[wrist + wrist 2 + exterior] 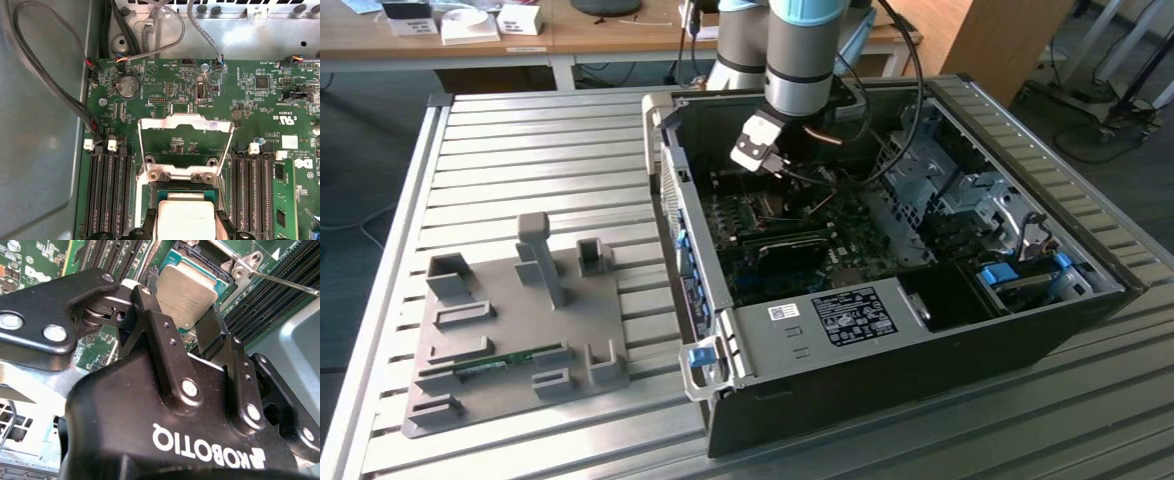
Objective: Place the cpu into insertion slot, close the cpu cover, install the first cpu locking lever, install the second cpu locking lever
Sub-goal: 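Place the cpu into insertion slot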
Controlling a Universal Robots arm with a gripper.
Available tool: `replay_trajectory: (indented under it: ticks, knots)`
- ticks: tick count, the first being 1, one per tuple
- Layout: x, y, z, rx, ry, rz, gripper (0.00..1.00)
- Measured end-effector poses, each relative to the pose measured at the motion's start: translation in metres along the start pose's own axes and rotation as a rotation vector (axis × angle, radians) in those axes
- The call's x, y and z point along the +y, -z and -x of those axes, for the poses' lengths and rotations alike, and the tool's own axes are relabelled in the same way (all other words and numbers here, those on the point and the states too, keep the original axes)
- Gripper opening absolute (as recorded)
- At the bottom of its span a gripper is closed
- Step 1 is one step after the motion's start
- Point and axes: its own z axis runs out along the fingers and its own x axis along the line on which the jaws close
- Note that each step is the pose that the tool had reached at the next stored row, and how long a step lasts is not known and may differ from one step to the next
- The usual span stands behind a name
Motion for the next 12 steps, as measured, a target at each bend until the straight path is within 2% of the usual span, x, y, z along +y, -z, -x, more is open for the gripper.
replay_trajectory:
  ticks: [4, 5, 12]
  knots:
    - [-0.0003, -0.0023, 0.0, 0.0151, -0.001, 0.0003, 0.54]
    - [-0.0003, -0.0027, -0.0001, 0.0167, -0.002, 0.0004, 0.54]
    - [-0.0005, -0.0057, 0.0, 0.0166, -0.002, 0.0004, 0.54]
